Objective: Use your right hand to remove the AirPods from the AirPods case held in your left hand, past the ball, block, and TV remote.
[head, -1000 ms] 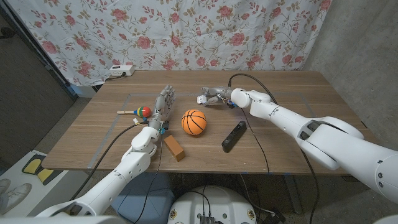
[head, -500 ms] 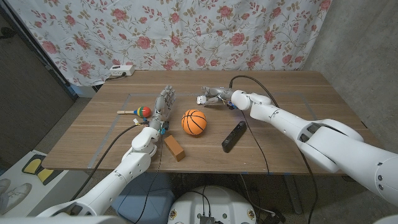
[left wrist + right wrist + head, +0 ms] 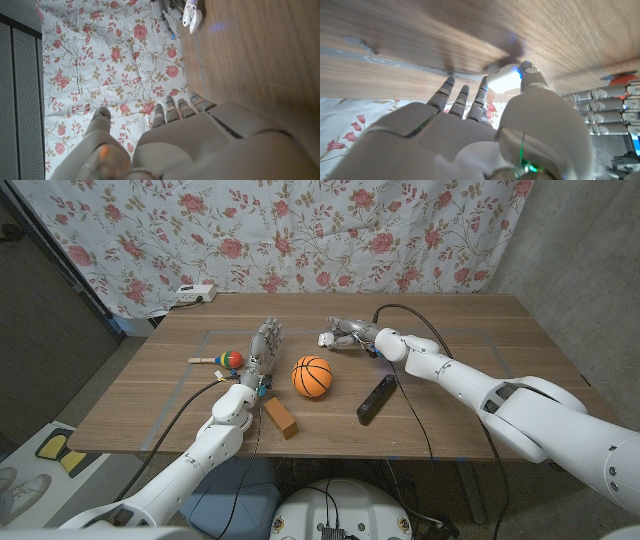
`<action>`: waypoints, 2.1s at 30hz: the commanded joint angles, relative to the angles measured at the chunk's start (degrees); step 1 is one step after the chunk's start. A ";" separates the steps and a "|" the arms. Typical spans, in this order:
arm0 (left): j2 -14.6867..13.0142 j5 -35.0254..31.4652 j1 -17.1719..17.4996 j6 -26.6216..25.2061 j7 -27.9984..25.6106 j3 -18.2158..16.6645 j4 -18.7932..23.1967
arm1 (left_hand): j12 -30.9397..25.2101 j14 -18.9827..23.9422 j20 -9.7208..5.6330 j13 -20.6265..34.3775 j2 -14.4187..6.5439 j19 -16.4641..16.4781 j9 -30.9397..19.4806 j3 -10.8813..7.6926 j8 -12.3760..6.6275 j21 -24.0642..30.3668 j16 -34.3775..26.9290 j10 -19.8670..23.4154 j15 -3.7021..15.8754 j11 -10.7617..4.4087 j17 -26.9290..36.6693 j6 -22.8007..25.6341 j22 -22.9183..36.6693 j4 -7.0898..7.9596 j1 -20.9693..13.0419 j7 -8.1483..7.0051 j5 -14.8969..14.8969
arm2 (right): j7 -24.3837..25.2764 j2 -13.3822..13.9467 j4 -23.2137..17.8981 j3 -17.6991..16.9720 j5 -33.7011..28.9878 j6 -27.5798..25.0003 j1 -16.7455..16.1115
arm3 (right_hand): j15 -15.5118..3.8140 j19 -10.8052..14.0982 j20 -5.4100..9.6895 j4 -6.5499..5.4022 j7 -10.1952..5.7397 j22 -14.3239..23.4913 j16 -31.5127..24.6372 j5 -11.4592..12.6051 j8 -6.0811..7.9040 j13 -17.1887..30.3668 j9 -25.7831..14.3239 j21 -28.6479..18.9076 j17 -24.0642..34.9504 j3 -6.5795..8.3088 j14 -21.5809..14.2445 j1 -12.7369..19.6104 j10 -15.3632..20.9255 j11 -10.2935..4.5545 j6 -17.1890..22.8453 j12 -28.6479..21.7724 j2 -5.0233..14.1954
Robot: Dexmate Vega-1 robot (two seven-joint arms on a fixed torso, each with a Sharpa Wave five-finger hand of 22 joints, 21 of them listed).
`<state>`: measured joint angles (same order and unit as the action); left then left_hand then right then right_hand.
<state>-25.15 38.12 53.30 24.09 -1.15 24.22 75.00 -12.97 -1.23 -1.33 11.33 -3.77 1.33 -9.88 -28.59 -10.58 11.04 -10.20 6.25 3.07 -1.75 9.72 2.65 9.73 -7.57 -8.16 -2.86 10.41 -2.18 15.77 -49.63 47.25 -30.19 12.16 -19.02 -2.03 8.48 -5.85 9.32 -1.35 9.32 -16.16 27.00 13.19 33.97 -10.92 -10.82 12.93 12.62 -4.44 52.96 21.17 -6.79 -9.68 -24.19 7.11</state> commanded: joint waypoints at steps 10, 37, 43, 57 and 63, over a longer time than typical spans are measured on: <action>-0.24 -0.38 0.69 0.34 -0.29 -0.16 1.50 | -0.23 0.22 0.02 0.17 -0.22 0.40 -0.16 0.28 0.05 0.08 -0.24 0.70 0.24 0.07 0.35 -0.23 0.33 -0.01 -0.25 -0.03 0.08 | 0.31 2.79 -12.33 -7.73 11.40 -2.79 -7.16 | -5.93 1.66 0.11 -0.23 0.18 0.17 -0.46 1.00 0.29 0.49 -0.12 -0.36 0.18 1.59 -2.50 0.21 7.55 -5.11 2.22 -1.71 -0.38; 0.91 -0.41 -0.16 1.63 0.20 -0.43 3.73 | -0.24 0.30 0.02 0.18 -0.19 0.41 -0.15 0.39 0.03 0.09 -0.27 0.99 0.34 0.21 0.36 -0.16 0.32 0.04 -0.15 -0.04 0.08 | 0.37 8.33 -34.26 -15.40 23.89 -13.67 -15.28 | -5.92 3.21 0.25 -0.49 0.17 0.19 0.16 2.19 -0.47 0.91 -0.03 -0.28 0.32 2.65 -3.93 0.10 9.02 -4.46 3.48 -2.82 -1.21; 0.81 0.03 0.79 2.01 0.36 -0.63 6.27 | -0.26 0.32 0.03 0.19 -0.15 0.42 -0.15 0.44 0.01 0.09 -0.27 1.08 0.32 0.18 0.36 -0.10 0.32 0.06 -0.09 0.06 0.08 | 1.37 8.44 -37.02 -17.16 27.00 -14.22 -17.11 | -5.64 3.39 0.17 -0.56 0.06 0.20 0.22 2.41 -0.64 0.96 -0.02 -0.24 0.35 2.80 -4.26 -0.03 9.17 -4.46 3.53 -2.94 -1.36; 0.31 -2.11 3.62 2.45 -2.14 -1.18 10.65 | -0.31 0.37 0.40 0.19 -0.22 1.00 -0.15 0.47 0.01 0.30 -0.27 1.39 0.28 0.30 0.36 -0.05 0.32 0.12 -0.02 0.21 0.09 | 3.98 7.17 -38.12 -20.19 32.87 -12.54 -19.31 | -5.71 3.90 0.31 -0.79 -0.26 0.20 0.32 2.93 -0.87 1.10 -0.01 -0.20 0.47 3.14 -5.03 -0.43 9.48 -4.35 3.94 -3.20 -1.59; 0.60 -3.38 4.37 3.08 -3.46 -1.67 11.93 | -0.53 0.48 0.07 0.21 -0.32 0.95 -0.16 0.40 -0.43 0.23 -0.28 2.08 0.31 0.23 0.33 1.21 0.31 0.04 -0.16 0.37 0.09 | 4.86 6.91 -39.74 -20.59 34.19 -12.26 -20.69 | -5.82 3.97 0.36 -0.83 -0.48 0.20 0.44 3.15 -0.86 1.16 0.00 -0.14 0.50 3.31 -5.16 -0.53 9.83 -4.49 4.34 -3.39 -1.65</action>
<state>-24.69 36.51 55.91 26.42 -2.62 23.20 84.07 -12.97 -1.23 -0.92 11.32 -3.77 1.74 -9.88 -28.35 -10.57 11.05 -10.20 7.55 3.07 -1.53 9.86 3.07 9.73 -7.34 -8.16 -2.45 10.41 0.83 23.30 -87.30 28.17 0.40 -1.01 -37.68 -2.15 11.94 -5.42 8.59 -1.77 9.34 -15.87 29.51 12.49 34.93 -10.94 -10.82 13.19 15.22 -9.26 52.24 23.52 -4.44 -5.80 -26.96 4.78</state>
